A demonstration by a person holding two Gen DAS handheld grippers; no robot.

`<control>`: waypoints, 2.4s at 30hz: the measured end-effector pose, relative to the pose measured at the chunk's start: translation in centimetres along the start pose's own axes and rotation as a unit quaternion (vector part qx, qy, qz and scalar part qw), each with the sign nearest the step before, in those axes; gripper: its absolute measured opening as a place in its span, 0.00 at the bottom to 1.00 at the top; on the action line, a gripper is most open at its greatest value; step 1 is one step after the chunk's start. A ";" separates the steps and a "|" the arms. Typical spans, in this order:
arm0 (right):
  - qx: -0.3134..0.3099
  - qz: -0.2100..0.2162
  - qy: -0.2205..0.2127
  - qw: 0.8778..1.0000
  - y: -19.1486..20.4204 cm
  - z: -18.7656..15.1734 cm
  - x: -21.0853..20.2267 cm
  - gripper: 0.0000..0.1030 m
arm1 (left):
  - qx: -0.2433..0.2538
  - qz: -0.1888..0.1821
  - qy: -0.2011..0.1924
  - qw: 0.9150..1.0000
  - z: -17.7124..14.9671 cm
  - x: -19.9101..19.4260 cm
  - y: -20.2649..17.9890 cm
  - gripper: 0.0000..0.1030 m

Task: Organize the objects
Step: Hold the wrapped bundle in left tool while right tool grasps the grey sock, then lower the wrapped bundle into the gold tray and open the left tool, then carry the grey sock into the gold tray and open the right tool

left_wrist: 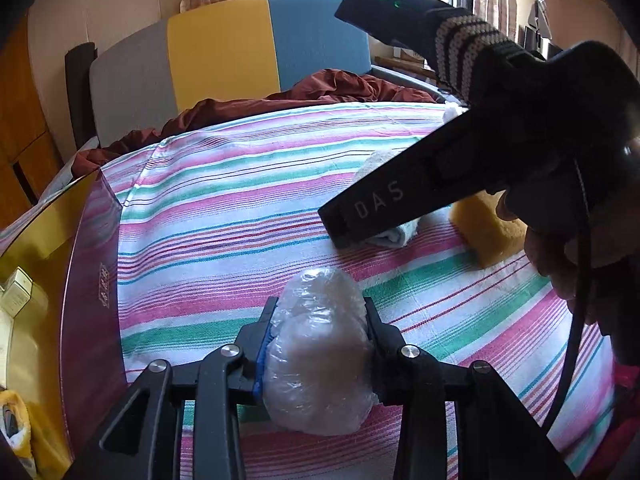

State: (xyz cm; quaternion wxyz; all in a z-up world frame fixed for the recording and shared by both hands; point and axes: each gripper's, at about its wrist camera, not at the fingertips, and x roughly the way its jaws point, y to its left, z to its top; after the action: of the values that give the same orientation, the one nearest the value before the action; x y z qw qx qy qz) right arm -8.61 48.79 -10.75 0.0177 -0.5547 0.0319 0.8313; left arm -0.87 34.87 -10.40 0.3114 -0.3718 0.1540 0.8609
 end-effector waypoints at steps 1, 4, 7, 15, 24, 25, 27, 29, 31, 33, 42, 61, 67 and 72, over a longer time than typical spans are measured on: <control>-0.001 0.001 -0.001 1.000 0.0 0.0 0.0 0.69 | 0.004 0.001 0.002 1.000 0.0 -0.2 0.0 0.36; -0.004 0.002 -0.005 1.000 0.1 0.0 0.0 0.69 | 0.000 -0.019 -0.004 1.000 -0.1 -2.2 0.1 0.35; -0.009 0.001 -0.008 1.000 0.2 0.0 0.1 0.69 | -0.010 -0.048 -0.029 0.998 0.7 -5.6 1.1 0.35; -0.012 -0.006 -0.010 1.000 -0.1 -0.2 0.0 0.69 | -0.089 0.036 -0.070 0.993 1.0 -14.1 13.3 0.36; -0.015 -0.018 -0.014 1.000 0.1 -0.4 0.0 0.69 | -0.225 0.156 0.001 0.962 -7.6 -16.3 26.4 0.36; -0.015 -0.019 -0.015 1.000 0.0 -0.3 0.0 0.69 | -0.229 0.164 0.003 0.959 -8.0 -16.3 26.9 0.36; -0.015 -0.022 -0.017 1.000 0.0 -0.2 0.0 0.69 | -0.230 0.171 0.007 0.958 -8.5 -16.0 27.4 0.36; -0.016 -0.024 -0.018 0.999 0.0 -0.2 0.1 0.69 | -0.228 0.171 0.013 0.958 -8.9 -15.4 27.5 0.37; -0.016 -0.026 -0.020 0.999 0.0 -0.1 0.3 0.69 | -0.225 0.169 0.020 0.959 -9.3 -15.0 27.4 0.37; -0.016 -0.026 -0.020 0.999 0.0 -0.1 0.3 0.69 | -0.222 0.165 0.030 0.960 -9.8 -14.6 27.3 0.38; -0.017 -0.026 -0.019 0.999 0.2 -0.2 0.2 0.69 | -0.227 0.163 0.043 0.959 -10.7 -13.7 27.5 0.60; 0.005 -0.030 -0.060 0.998 3.1 0.1 -3.7 0.69 | -0.193 0.203 -0.029 0.960 -8.1 -19.1 25.8 0.65; -0.029 0.018 -0.124 0.992 10.1 1.6 -9.0 0.69 | -0.196 0.204 -0.041 0.958 -8.8 -20.1 25.7 0.65; -0.070 0.080 -0.146 0.984 17.3 2.9 -11.4 0.69 | -0.198 0.210 -0.055 0.956 -9.4 -21.1 25.8 0.67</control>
State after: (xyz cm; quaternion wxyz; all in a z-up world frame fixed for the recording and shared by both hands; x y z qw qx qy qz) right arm -8.01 31.82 1.50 -0.0832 -0.4232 0.0152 0.9021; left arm -1.39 1.77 -0.38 0.0518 -0.3374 0.0379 0.9392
